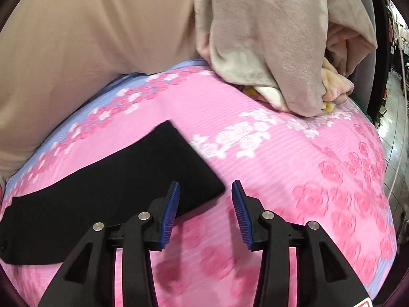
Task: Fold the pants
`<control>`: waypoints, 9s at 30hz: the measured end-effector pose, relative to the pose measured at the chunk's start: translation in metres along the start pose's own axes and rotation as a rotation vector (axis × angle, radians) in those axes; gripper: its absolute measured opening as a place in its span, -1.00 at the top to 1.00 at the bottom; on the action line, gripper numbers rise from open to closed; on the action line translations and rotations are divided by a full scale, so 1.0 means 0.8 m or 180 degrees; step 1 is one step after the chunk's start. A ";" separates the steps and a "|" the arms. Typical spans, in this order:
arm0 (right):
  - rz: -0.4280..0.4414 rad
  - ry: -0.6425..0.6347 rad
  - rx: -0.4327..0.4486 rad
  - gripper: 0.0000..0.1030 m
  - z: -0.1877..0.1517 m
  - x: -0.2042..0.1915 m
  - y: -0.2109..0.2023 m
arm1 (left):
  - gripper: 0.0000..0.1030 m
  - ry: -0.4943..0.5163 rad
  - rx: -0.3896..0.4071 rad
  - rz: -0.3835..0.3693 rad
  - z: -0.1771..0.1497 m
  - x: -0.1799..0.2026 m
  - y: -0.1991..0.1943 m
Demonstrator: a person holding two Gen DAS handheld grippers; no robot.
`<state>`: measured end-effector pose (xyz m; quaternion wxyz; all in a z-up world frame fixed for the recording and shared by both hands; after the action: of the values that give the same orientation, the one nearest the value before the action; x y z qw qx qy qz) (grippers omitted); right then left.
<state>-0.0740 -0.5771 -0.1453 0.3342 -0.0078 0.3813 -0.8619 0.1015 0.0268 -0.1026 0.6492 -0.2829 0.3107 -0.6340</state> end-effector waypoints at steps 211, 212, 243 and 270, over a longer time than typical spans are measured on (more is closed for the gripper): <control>0.1070 -0.0780 -0.0187 -0.50 -0.138 -0.248 -0.157 | -0.12 0.0481 0.0166 -0.1328 -0.015 0.094 -0.082; 0.1047 -0.0784 -0.0198 -0.50 -0.139 -0.246 -0.155 | -0.14 0.0494 -0.0012 -0.1279 -0.029 0.105 -0.064; 0.2537 -0.1340 -0.0916 0.78 -0.188 -0.511 -0.184 | -0.88 -0.0136 0.0164 -0.0699 -0.056 -0.079 -0.094; 0.1318 -0.0698 -0.0065 -0.36 -0.084 -0.207 -0.176 | -0.89 -0.0024 -0.0027 -0.0974 -0.062 -0.030 -0.069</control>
<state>-0.0437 -0.3683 -0.0592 0.5433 -0.0263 0.3449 -0.7650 0.0280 0.0502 -0.0920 0.5450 -0.3321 0.2642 -0.7231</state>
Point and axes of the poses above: each gripper's, at about its wrist camera, not at the fingertips, and y roughly the way its jaws point, x to its right, z to its top, the point moved 6 cm from there along y, roughly the way its jaws point, and after that the axes turned 9 degrees about -z, right-handed, at the moved point
